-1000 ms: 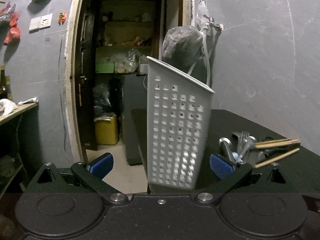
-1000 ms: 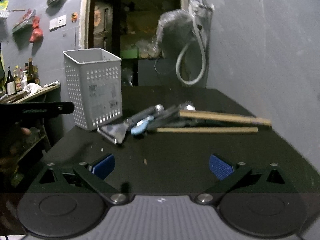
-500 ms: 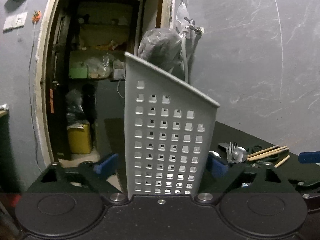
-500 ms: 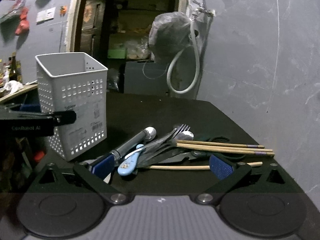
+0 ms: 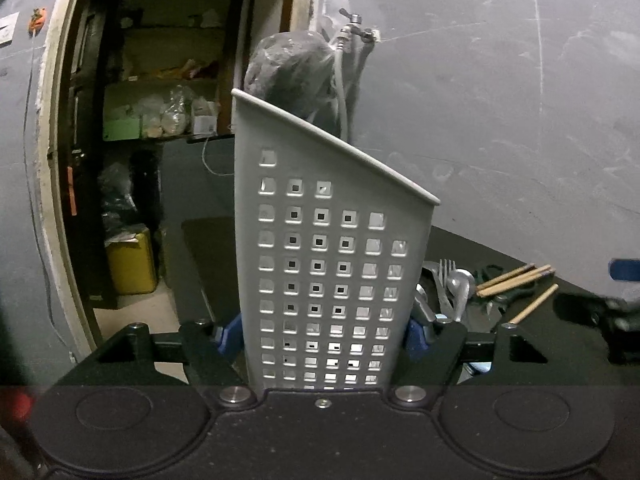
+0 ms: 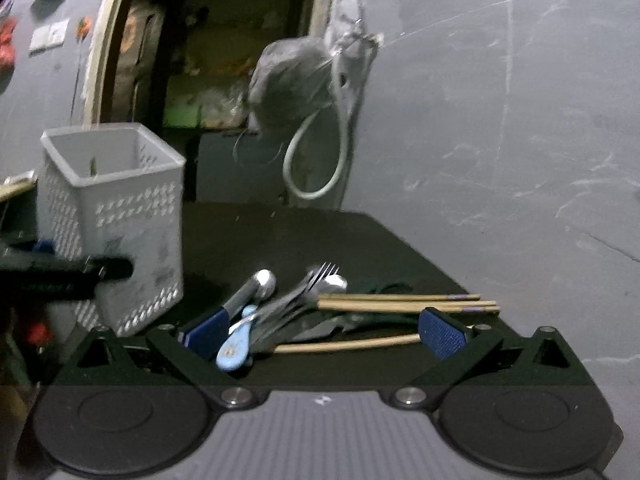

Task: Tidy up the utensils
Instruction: 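Grasp the dark-handled utensil with the right tool while the left tool holds the basket, then lift the dark-handled utensil over the basket and open the right tool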

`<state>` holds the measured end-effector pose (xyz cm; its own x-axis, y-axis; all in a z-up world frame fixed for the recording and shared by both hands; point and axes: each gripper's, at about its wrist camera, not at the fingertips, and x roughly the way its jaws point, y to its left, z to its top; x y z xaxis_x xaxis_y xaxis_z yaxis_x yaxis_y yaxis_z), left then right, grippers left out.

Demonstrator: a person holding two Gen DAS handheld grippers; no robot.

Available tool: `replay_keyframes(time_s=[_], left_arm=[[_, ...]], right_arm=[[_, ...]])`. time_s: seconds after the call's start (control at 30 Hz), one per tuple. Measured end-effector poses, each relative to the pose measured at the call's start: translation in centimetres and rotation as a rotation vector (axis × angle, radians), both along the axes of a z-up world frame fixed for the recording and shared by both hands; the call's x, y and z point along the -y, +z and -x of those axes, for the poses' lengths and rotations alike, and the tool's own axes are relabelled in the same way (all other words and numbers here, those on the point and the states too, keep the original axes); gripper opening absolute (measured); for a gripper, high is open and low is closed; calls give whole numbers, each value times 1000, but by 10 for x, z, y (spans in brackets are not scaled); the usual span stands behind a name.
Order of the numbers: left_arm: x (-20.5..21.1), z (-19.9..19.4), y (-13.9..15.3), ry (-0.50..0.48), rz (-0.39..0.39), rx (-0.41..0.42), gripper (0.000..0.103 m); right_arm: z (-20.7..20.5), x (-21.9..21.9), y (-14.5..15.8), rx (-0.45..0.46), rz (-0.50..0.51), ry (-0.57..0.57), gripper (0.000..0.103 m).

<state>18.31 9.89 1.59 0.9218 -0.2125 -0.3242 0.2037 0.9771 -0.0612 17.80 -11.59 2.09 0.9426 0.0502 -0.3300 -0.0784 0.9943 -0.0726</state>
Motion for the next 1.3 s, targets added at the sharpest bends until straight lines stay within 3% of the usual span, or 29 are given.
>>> replay_keyframes(time_s=[0.13,0.3,0.43,0.57,0.73,1.03,1.17,1.3], left_arm=[[2,11,-4,16,13,23,76],[10,21,-8,70,30,47,76],[13,26,-9,101,41,54,76],[14,29,-6,104,30,51,76],[17,26,-2,102,4,43,76],[21,24,-1,102,-9,45,76],[20,28,-3,96,-6,44,75],[22,30,-3,88,-7,42,75]], right_arm=[[-17,0,10,-31,12,56,103],[-73,-6,24,-109,36,292,103],[-123,-16,23,-221,84,389,86],[-164,-36,13,-329,132,437,57],[-192,-57,2,-438,148,417,45],[-199,-62,1,-486,99,353,32],[-204,-52,3,-510,20,328,21],[-208,-36,6,-528,-105,327,20]])
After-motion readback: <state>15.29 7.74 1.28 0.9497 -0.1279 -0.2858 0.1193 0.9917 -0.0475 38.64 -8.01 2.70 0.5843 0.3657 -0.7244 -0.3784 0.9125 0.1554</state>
